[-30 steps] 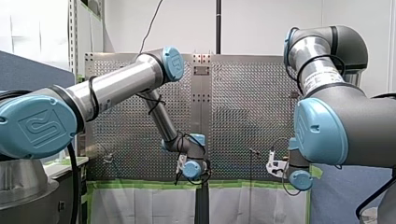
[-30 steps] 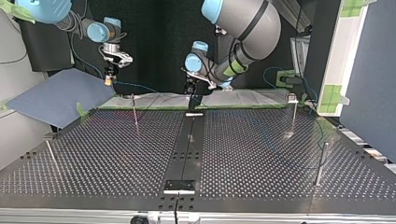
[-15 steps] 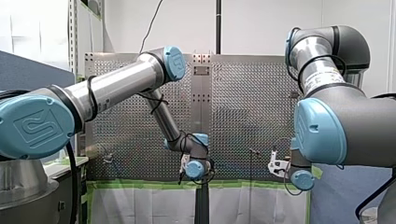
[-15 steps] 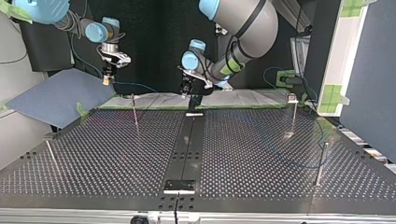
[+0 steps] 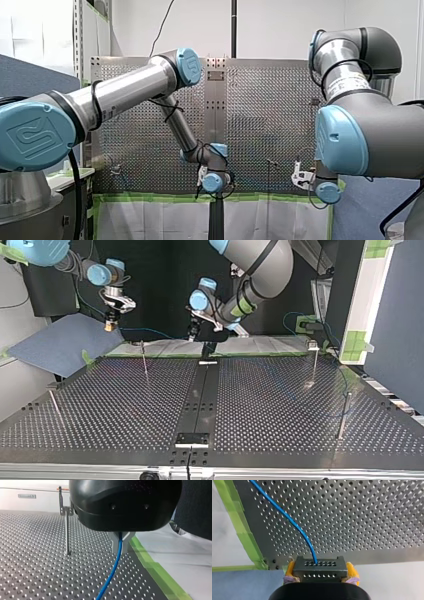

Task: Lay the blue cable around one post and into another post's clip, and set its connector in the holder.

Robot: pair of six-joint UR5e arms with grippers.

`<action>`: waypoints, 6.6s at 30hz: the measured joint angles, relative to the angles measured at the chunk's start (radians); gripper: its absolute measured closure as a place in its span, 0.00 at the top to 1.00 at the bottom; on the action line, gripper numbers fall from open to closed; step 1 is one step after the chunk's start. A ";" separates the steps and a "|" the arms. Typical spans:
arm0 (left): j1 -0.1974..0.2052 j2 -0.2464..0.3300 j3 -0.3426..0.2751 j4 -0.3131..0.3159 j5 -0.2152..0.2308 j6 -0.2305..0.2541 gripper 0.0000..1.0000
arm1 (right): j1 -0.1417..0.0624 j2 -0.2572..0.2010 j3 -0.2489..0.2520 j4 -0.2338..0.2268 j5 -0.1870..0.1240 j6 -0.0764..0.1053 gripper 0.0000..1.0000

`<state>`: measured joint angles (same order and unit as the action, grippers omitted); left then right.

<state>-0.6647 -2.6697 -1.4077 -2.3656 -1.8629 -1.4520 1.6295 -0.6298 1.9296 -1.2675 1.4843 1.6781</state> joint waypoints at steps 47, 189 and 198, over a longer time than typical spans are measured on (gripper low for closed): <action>-0.082 0.000 0.089 -0.024 -0.020 -0.069 0.00 | -0.111 0.001 -0.106 0.074 -0.185 -0.016 0.00; -0.074 0.046 0.141 -0.150 0.059 -0.205 0.00 | -0.162 -0.042 -0.172 0.117 -0.192 0.053 0.00; -0.069 0.037 0.141 -0.154 0.068 -0.218 0.00 | -0.163 -0.042 -0.175 0.115 -0.194 0.056 0.00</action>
<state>-0.7337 -2.6325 -1.2670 -2.5198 -1.7946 -1.6701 1.4667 -0.6714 1.7546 -1.1522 1.2903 1.7336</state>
